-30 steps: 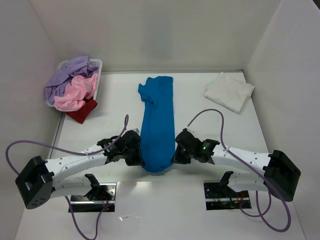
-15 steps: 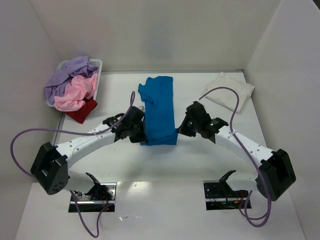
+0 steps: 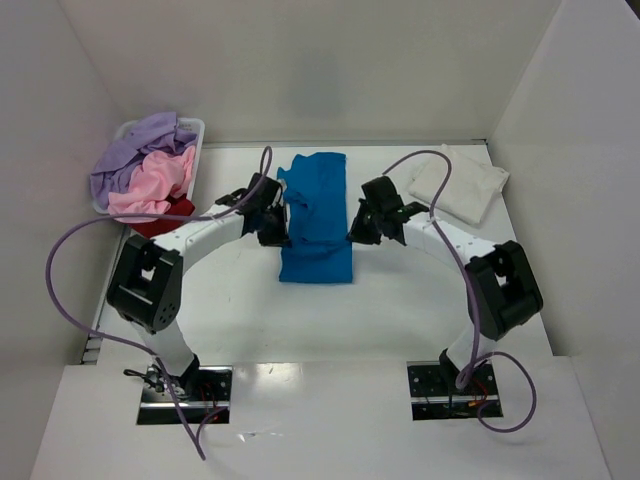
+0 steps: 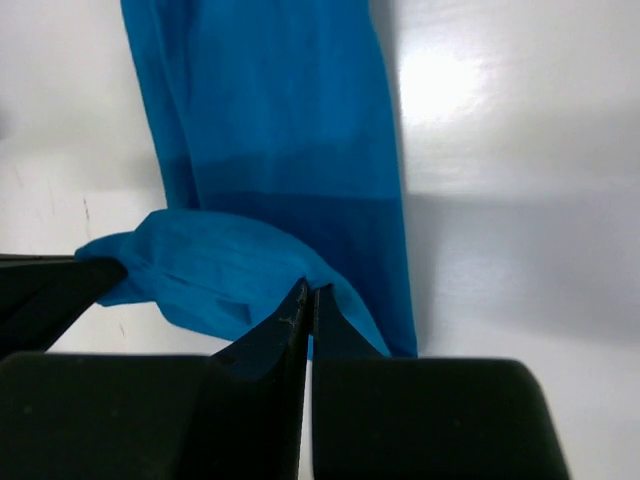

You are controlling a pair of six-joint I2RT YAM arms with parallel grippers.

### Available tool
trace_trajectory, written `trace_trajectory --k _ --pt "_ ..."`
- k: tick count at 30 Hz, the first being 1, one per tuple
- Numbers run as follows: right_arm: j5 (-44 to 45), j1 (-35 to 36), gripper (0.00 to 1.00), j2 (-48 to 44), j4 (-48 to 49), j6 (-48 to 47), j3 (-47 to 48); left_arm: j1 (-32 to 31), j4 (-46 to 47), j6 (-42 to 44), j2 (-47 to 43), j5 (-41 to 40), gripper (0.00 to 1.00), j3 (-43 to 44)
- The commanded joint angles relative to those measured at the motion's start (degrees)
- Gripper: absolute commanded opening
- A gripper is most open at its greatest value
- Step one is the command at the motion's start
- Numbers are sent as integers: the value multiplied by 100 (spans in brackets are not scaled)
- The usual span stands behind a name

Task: Fold and stack the t-shirts
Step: Fold the folded rectangular tshirt in 1/3 of the way

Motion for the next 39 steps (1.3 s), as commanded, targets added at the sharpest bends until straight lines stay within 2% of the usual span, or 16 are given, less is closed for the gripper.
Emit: trace_trajectory --k 1,6,12,26,29,31,35,38,39 --pt "-57 -204 0 225 374 -249 580 157 190 376 339 275 0 398" --pt "-110 -484 0 796 375 -451 1073 342 190 507 727 336 0 741" --pt "-268 -485 0 1350 444 -565 1451 447 190 701 1009 336 0 1198" --pt "-216 -608 0 1957 498 -732 1996 658 190 859 1765 503 1 1778" --pt "-216 -661 0 2115 498 -785 2155 711 190 911 1870 503 14 1883" --pt "-268 -661 4 2186 498 -785 2207 824 190 912 1922 582 23 1936" --pt "-268 -714 5 2238 621 -837 2207 886 313 1104 1923 845 28 2156" --pt "-339 -714 17 2300 543 -890 2347 886 76 1263 2133 969 40 2542" --pt "-339 -714 31 2352 542 -942 2348 886 -46 1333 2134 1021 50 2613"
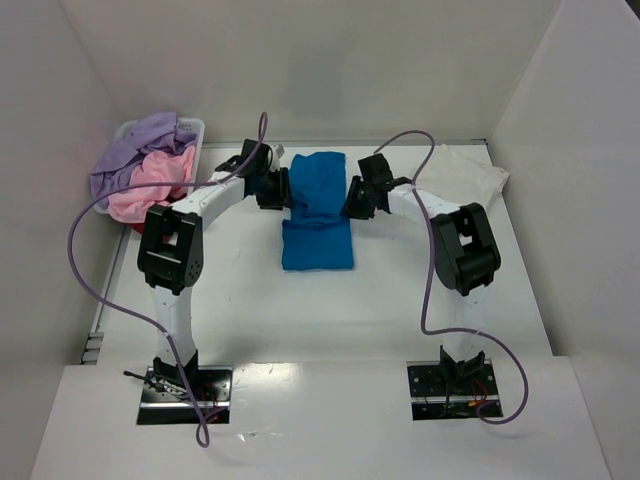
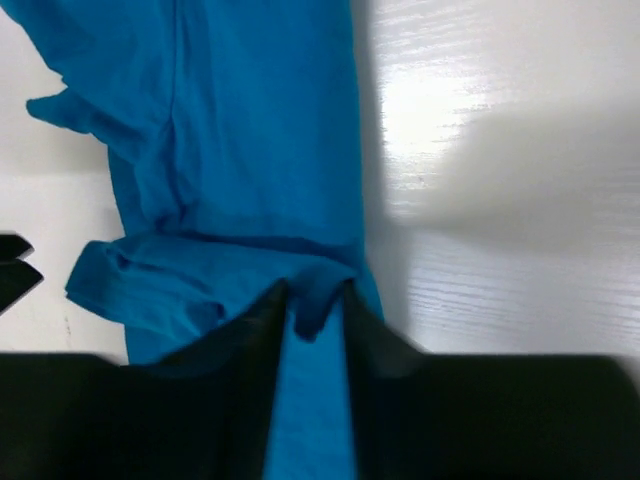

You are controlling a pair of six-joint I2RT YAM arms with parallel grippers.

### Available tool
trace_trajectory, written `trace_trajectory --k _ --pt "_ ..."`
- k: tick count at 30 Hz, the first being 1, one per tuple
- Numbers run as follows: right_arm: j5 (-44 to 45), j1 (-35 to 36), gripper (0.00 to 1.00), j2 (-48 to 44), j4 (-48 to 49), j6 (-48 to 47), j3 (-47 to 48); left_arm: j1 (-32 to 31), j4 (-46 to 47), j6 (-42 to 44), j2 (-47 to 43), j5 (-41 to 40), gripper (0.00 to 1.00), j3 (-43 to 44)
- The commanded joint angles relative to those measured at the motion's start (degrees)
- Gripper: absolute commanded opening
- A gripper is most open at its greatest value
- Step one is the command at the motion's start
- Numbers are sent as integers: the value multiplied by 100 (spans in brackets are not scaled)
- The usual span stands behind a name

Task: Fold and stack the t-shirts
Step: Fold the folded rectangular tshirt in 1/3 of the way, then grab one side of the 2/3 rectangular tshirt with both arms

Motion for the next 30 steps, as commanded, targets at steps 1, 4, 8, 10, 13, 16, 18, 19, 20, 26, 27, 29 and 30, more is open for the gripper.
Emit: trace_trajectory --k 1,4,8,10,13,16,18,19,20,26,27,29,30 --pt "-20 -51 39 86 186 -202 440 17 -128 334 149 281 54 360" --pt "120 -51 52 -133 185 -255 379 69 -50 397 -95 193 71 264" --pt "182 -112 60 -817 237 -307 317 131 4 467 -597 245 79 0" --pt "182 -113 60 -1046 238 -307 186 131 56 598 -905 482 79 -211" --pt "-10 -113 47 -1468 413 -246 -147 131 179 599 -1326 764 79 -701" --pt "-239 -113 37 -1697 527 -246 -569 -26 373 494 -1678 843 79 -1159" --pt "-538 -113 40 -1698 528 -246 -754 -80 320 493 -1819 1114 79 -1475" --pt "-538 -113 46 -1759 389 -246 -947 -219 242 493 -1872 1116 80 -1555" --pt "-460 9 52 -1838 248 -315 -1062 -221 180 493 -1933 1064 82 -1669" --pt "-195 89 72 -2426 133 -193 -2195 -440 118 107 -2382 598 90 -2775" --pt "-195 150 72 -2497 132 -141 -2318 -440 66 46 -2461 502 90 -2882" --pt "-143 212 72 -2655 185 -71 -2653 -502 65 -139 -2532 265 90 -3076" --pt "-143 282 72 -2656 255 -70 -2741 -563 65 -209 -2593 176 90 -3242"
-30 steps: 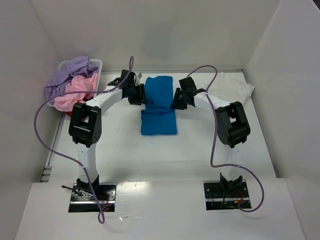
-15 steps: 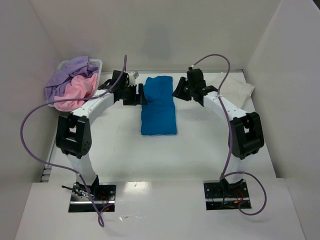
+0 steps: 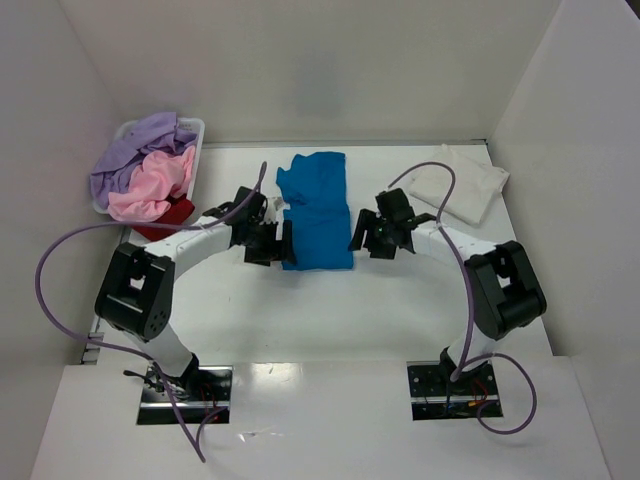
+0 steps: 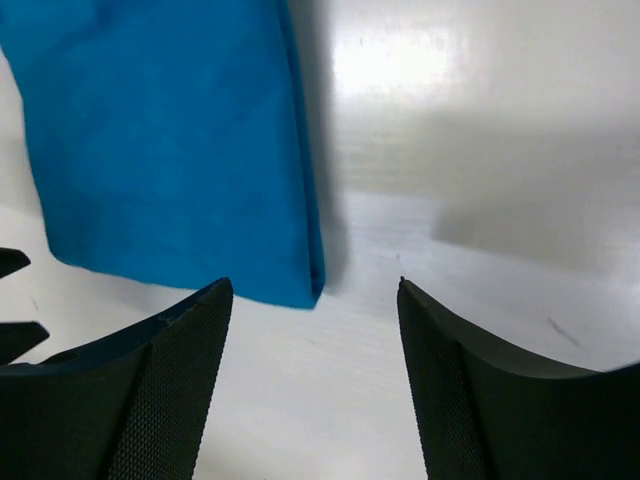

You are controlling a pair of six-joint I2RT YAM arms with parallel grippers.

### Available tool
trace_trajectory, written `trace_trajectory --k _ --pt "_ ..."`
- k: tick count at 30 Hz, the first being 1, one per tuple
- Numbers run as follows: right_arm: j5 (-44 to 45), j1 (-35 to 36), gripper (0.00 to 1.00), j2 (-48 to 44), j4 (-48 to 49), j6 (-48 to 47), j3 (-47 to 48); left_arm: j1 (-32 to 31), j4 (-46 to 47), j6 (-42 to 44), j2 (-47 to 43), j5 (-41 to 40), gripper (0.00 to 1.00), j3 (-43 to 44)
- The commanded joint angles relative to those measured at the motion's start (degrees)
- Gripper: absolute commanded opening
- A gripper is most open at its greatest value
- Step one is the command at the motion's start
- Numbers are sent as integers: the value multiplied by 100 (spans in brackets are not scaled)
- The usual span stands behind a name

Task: Fold and stack the t-shirts
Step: Grab one side of the 2/3 rectangular tshirt with both arms

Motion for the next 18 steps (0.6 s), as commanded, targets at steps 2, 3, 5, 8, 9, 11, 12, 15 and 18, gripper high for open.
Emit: trace_trajectory --k 2,3,5,8,9,11,12,15,18 --pt "82 220 73 -565 200 197 -393 -142 61 -488 -401 -485 90 -383" --pt "82 220 73 -617 201 197 -454 -142 313 -567 -506 -538 90 -488" --pt "30 342 73 -617 376 258 -586 -142 500 -769 -568 -538 87 -734" --pt "30 404 73 -617 491 311 -647 -256 641 -840 -568 -538 83 -735" --pt "30 456 73 -565 491 311 -648 -317 702 -892 -516 -590 83 -735" --pt "82 457 73 -512 552 311 -648 -379 763 -893 -445 -644 82 -735" --pt "135 457 72 -460 553 311 -648 -379 764 -893 -367 -705 82 -735" --pt "135 457 71 -354 553 311 -648 -379 834 -946 -226 -766 81 -673" --pt "266 457 68 -301 622 311 -648 -379 896 -946 -86 -767 78 -560"
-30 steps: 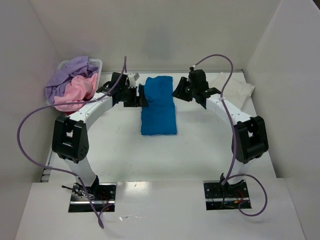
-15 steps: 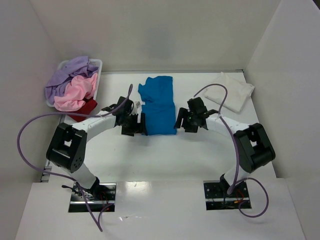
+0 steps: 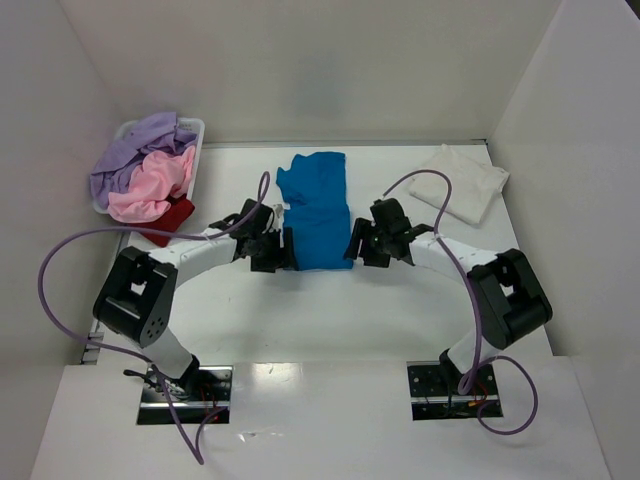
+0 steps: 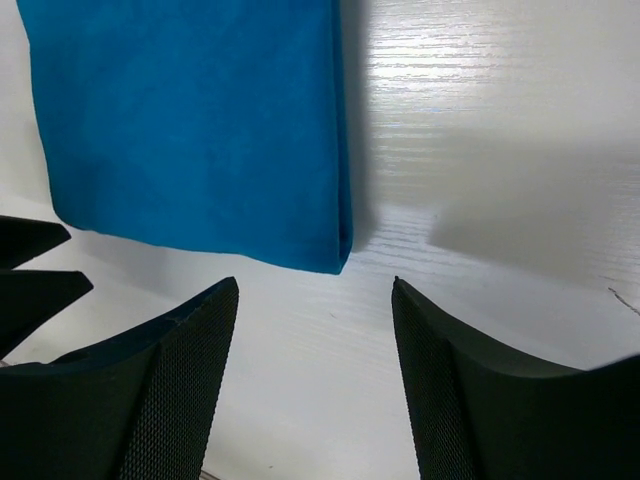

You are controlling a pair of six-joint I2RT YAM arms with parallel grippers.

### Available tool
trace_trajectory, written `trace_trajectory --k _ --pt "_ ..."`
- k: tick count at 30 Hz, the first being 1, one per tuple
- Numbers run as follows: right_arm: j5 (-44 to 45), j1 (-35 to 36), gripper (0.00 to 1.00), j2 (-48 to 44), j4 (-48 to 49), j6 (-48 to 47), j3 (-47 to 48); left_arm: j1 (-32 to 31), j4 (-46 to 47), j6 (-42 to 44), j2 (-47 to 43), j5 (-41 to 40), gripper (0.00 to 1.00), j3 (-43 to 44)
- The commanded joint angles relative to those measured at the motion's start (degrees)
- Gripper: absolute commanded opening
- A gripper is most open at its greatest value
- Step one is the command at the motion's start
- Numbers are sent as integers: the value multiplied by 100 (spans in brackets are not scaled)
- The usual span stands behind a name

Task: Fold and stack the t-shirts
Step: Grab one side of the 2/3 rectangular tshirt with both arms

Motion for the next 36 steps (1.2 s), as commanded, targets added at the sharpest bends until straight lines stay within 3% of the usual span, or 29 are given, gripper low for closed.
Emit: trace_trajectory --k 1,7,9,18,25,28,31,36 --pt "212 50 68 90 304 38 -27 -6 221 -124 208 -161 76 175" --pt "107 50 59 415 409 38 87 -6 150 -124 463 -276 68 421" --pt "54 50 55 564 409 38 139 -6 150 -72 524 -276 68 421" --pt "-60 50 54 670 576 38 140 -6 150 -18 762 -276 68 597" --pt "-122 103 43 837 638 91 192 -6 150 -18 885 -276 67 597" --pt "-122 103 38 899 691 91 245 -6 202 -18 938 -223 60 597" --pt "-122 103 25 952 691 152 245 -6 203 -18 990 -223 51 597" --pt "-174 156 0 952 743 214 245 -6 203 -18 930 -101 23 597"
